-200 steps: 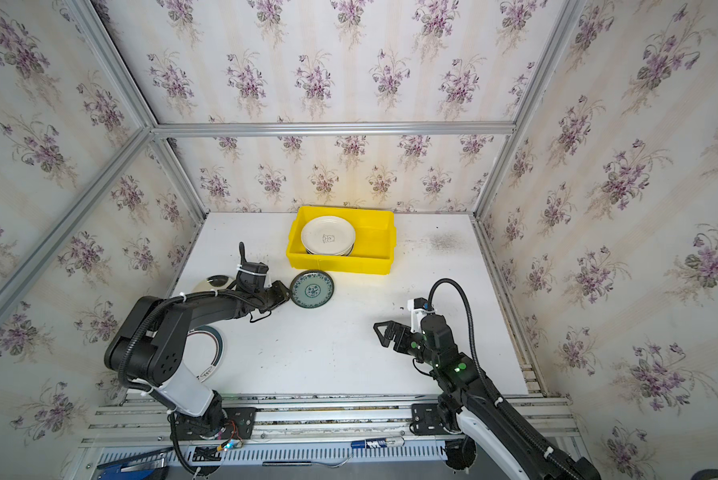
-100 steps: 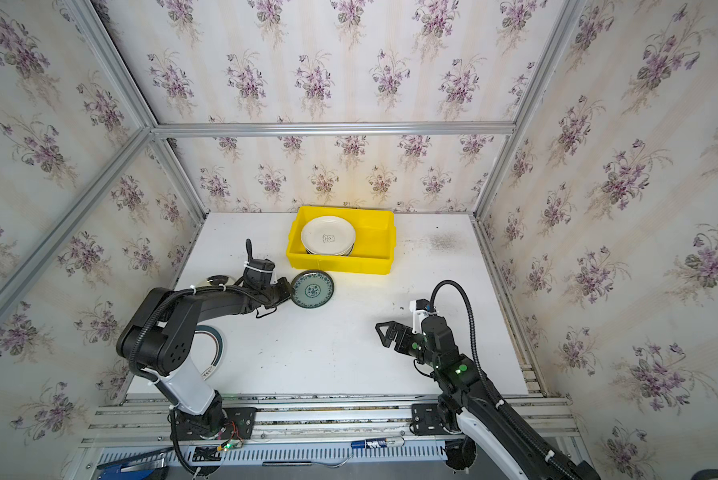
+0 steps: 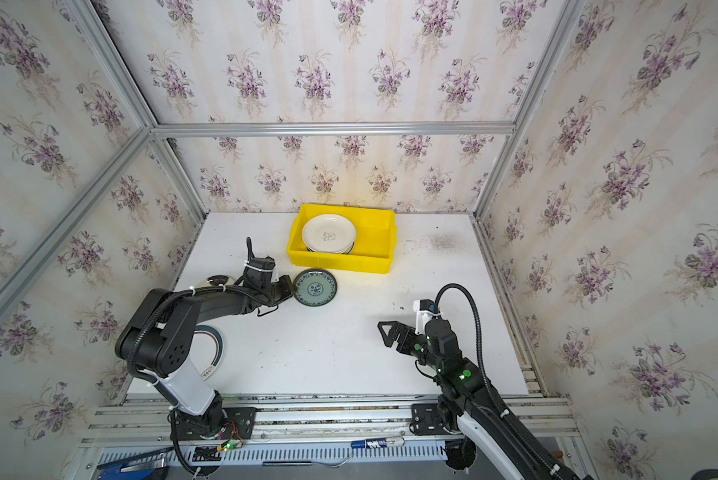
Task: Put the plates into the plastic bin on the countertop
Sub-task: 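Close the left gripper on the blue-and-white plate's edge, then lift the blue-and-white plate upright with the left gripper toward the bin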
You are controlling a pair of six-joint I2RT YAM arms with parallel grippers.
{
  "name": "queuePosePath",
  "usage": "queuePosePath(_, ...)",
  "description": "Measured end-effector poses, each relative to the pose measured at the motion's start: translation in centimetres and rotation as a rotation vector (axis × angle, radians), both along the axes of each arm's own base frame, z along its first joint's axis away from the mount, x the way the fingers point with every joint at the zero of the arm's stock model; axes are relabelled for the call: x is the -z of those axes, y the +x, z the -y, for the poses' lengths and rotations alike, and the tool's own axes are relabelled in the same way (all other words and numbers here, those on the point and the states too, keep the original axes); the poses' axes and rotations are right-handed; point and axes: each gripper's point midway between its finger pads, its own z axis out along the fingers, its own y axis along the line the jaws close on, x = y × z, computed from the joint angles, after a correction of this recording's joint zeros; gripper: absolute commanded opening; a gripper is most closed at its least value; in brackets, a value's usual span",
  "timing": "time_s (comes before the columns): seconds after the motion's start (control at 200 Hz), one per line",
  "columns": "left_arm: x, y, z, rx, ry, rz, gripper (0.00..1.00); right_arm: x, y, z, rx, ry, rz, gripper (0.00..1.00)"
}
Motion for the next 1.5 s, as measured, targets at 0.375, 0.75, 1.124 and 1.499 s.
queuePosePath(0.375, -1.4, -3.2, 0.1, 0.03, 0.026, 0.014, 0.0, 0.4, -0.1, 0.1, 0.007, 0.003, -0.012, 0.99)
queuePosePath(0.75, -6.1, -6.2, 3.5, 0.146, -0.017, 0.11, 0.0, -0.9, 1.5, 0.3, 0.021, -0.071, 0.017, 0.98)
queuePosePath(1.124, -14.2, -4.9, 6.1, 0.22, -0.049, 0.267, 0.0, -2.3, 2.9, -0.5, 0.003, -0.068, 0.066, 0.98)
queuePosePath(1.499, -20.1, -0.5, 7.5, 0.212, -0.033, 0.375, 0.0, -4.2, 2.9, -0.7, -0.004, -0.036, 0.14, 0.99)
